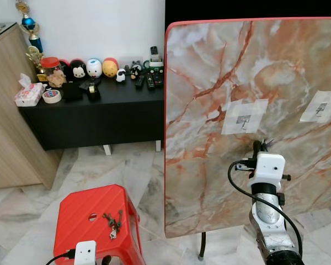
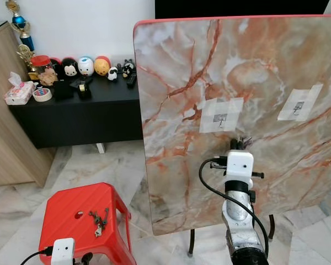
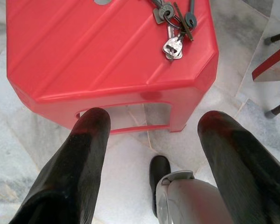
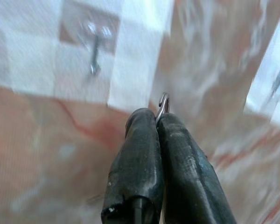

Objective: Hang keys on a hook

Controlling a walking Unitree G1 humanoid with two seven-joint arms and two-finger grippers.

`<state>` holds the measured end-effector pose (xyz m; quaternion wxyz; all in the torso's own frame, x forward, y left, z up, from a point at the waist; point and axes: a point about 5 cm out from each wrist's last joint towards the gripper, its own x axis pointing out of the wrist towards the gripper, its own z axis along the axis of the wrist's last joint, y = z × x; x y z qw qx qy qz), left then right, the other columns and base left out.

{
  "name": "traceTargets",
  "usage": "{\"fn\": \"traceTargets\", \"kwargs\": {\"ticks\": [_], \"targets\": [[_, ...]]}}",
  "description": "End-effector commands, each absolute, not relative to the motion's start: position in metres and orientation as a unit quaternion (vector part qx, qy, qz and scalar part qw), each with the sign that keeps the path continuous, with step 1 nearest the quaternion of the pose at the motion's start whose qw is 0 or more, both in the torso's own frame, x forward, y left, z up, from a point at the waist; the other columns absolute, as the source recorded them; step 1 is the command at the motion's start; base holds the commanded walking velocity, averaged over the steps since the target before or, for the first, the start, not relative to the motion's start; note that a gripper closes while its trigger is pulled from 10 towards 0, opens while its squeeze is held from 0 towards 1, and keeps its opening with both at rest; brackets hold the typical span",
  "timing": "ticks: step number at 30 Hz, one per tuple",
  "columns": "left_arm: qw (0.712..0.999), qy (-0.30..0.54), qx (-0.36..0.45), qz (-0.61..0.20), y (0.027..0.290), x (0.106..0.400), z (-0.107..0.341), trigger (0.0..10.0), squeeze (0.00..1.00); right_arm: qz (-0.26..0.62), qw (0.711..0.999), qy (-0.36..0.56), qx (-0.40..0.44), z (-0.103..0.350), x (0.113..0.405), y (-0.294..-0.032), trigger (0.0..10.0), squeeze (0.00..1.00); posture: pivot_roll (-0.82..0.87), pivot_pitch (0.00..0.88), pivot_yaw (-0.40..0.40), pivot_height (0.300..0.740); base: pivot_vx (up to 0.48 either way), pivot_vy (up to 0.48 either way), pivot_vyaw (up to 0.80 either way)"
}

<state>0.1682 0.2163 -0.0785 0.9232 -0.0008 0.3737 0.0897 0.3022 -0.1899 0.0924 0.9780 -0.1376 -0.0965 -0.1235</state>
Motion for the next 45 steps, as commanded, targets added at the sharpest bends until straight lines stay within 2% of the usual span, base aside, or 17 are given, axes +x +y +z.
{"fn": "traceTargets", "kwargs": {"ticks": [1,6,10,12,24,45], "targets": [[0.918,0.388,0.002,0.08,0.214,0.164,-0.082,10.0,0.0,-0.13,0.972,-0.12,-0.156,0.103,0.303,-0.189,10.0,0.0,0.03,0.0,-0.033,0.725,0.0,0.0,0.0],[0.919,0.388,0.009,0.073,0.213,0.164,-0.082,10.0,0.0,-0.153,0.955,-0.124,-0.22,0.104,0.3,-0.193,10.0,0.0,0.03,0.0,-0.033,0.725,0.0,0.0,0.0],[0.918,0.389,0.008,0.073,0.213,0.164,-0.082,10.0,0.0,-0.16,0.951,-0.126,-0.233,0.105,0.299,-0.195,10.0,0.0,0.03,0.0,-0.033,0.725,0.0,0.0,0.0],[0.917,0.393,0.007,0.075,0.213,0.162,-0.083,10.0,0.0,-0.135,0.942,-0.134,-0.278,0.105,0.298,-0.19,10.0,0.0,0.03,0.0,-0.033,0.725,0.0,0.0,0.0],[0.912,0.401,0.005,0.08,0.215,0.158,-0.085,10.0,0.0,-0.103,0.925,-0.15,-0.335,0.106,0.301,-0.177,10.0,0.0,0.03,0.0,-0.035,0.725,0.0,0.0,0.0],[0.914,0.397,0.003,0.079,0.214,0.16,-0.084,10.0,0.0,-0.117,0.917,-0.138,-0.355,0.107,0.309,-0.178,10.0,0.0,0.03,0.0,-0.034,0.725,0.0,0.0,0.0]]}}
